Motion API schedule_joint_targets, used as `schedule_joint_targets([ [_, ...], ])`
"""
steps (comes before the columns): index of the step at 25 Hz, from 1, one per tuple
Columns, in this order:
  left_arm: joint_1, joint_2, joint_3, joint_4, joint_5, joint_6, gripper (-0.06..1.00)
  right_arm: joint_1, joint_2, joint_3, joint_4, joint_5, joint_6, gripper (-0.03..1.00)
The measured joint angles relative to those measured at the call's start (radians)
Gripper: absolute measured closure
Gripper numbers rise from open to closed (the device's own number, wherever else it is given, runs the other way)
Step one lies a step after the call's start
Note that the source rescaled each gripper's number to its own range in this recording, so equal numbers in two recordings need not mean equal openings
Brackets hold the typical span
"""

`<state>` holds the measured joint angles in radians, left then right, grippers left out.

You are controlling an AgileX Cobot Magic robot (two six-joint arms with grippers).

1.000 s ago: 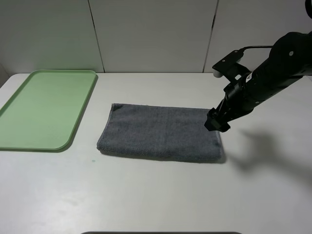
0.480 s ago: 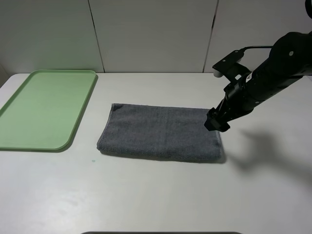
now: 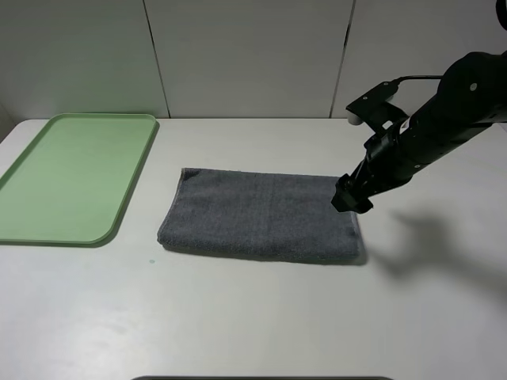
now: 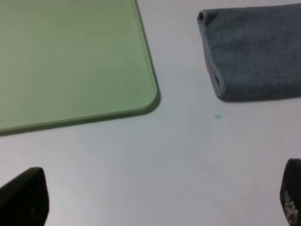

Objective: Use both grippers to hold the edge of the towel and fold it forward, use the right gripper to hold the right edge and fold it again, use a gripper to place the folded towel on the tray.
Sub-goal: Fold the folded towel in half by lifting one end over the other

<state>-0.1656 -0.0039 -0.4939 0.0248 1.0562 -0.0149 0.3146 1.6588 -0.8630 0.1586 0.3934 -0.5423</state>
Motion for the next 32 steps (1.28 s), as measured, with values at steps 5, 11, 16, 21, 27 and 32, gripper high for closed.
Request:
schedule_joint_targets([
  [5,0.006,0.000,0.000,0.001,0.000,0.000,-0.06,0.000,0.000,0.000,0.000,0.000,0.055,-0.03],
  [11,0.006,0.000,0.000,0.001,0.000,0.000,-0.06,0.000,0.000,0.000,0.000,0.000,0.193,-0.03],
  [16,0.006,0.000,0.000,0.001,0.000,0.000,-0.06,0.000,0.000,0.000,0.000,0.000,0.284,-0.03],
  [21,0.006,0.000,0.000,0.001,0.000,0.001,-0.06,0.000,0.000,0.000,0.000,-0.003,0.384,-0.03],
  [27,0.006,0.000,0.000,0.001,0.000,0.001,-0.06,-0.002,0.015,0.000,0.000,-0.049,0.449,-0.03],
  [32,0.006,0.000,0.000,0.001,0.000,0.001,-0.06,-0.003,0.102,0.000,0.023,-0.096,0.457,-0.03],
])
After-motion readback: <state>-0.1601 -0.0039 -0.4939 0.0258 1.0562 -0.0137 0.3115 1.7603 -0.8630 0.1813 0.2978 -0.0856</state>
